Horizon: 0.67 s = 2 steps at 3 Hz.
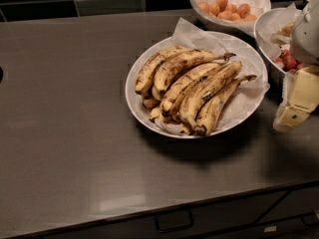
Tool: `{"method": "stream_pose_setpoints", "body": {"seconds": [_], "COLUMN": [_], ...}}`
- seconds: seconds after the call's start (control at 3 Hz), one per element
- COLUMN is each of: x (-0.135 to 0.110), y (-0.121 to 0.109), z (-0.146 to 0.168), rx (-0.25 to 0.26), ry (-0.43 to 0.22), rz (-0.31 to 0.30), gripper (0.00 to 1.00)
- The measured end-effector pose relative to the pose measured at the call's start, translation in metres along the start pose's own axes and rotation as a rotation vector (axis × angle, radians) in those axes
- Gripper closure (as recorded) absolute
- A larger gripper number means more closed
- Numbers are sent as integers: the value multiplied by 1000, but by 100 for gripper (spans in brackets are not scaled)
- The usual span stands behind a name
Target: Pick banana from white bowl
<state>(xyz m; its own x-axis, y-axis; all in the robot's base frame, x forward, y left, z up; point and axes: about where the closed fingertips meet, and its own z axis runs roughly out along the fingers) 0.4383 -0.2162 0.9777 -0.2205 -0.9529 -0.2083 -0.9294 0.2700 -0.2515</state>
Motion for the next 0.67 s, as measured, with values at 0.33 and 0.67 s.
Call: {"method": "stream_pose_setpoints", "body": {"seconds": [0.33,0.67], "x": [0,-4], "y": [0,-2], "z": [0,0], "rx": [0,4], "ry": [0,-2], "rz": [0,-10], "gripper": [0,0]}}
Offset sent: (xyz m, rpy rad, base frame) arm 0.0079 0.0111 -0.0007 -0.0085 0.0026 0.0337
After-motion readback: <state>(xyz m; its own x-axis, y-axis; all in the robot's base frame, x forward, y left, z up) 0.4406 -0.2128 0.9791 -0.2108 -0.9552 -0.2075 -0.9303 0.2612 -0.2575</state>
